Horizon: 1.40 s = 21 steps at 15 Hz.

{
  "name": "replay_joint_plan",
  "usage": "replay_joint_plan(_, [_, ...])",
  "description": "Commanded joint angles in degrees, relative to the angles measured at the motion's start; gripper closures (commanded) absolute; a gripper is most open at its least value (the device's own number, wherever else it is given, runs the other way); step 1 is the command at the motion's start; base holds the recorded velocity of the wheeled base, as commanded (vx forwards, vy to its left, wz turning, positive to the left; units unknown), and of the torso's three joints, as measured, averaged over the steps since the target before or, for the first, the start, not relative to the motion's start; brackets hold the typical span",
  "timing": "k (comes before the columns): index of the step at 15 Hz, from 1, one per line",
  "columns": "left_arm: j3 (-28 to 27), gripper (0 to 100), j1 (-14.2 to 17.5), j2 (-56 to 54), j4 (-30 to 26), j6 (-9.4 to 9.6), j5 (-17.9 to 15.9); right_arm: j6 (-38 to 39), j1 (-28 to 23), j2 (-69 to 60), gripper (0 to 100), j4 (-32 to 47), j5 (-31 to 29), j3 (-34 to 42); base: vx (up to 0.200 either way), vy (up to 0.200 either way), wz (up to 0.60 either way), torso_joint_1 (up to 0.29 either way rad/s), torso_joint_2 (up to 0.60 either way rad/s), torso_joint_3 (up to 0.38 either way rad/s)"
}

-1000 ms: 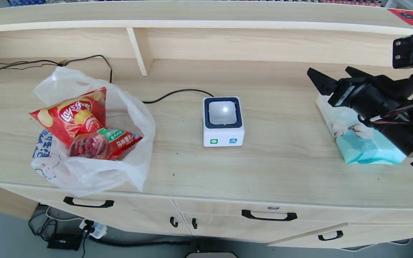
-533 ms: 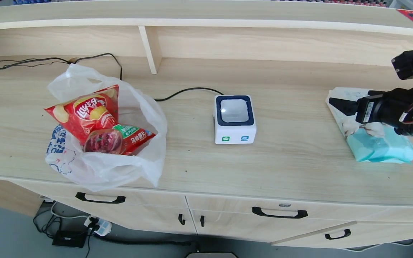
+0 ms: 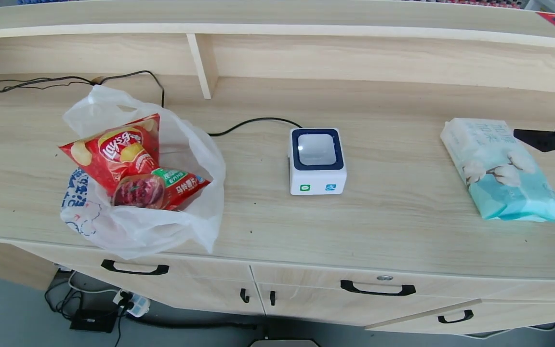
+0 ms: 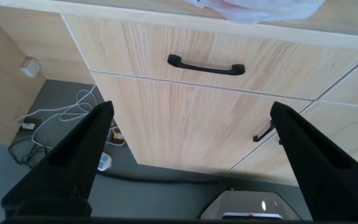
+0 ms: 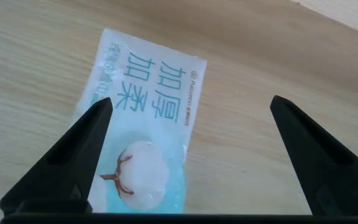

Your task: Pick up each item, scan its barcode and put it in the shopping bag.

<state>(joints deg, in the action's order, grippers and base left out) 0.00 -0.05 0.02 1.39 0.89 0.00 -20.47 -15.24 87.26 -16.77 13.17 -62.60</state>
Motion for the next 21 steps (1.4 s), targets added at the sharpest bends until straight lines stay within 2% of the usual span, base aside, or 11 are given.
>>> replay_joint_plan(1, [0.0,0,-0.04,0.06,0.02,-0.01,0.0,-0.1,-0.93,0.02,0,-0.1,1.34,2.13,0.0,0.0,0.0,0.0,0.0,0.0])
replay_joint_plan(5, [0.0,0,-0.04,0.06,0.02,0.16,0.0,0.08,2.85,-0.78,0,-0.45,1.95,5.56,0.0,0.0,0.0,0.0,0.0,0.0])
replay_joint_plan(10, [0.0,0,-0.04,0.06,-0.07,0.16,0.0,0.6,3.02,-0.78,0,-0.72,4.32,10.66,0.0,0.0,0.0,0.0,0.0,0.0])
replay_joint_plan(16, [0.0,0,-0.04,0.06,-0.07,0.08,0.0,3.77,3.37,1.07,0,-0.89,4.32,10.83,0.0,0.0,0.0,0.0,0.0,0.0])
replay_joint_plan(21, [0.0,0,-0.04,0.06,0.1,-0.01,0.0,7.02,3.99,4.59,0,-6.34,3.97,10.39,0.0,0.0,0.0,0.0,0.0,0.0])
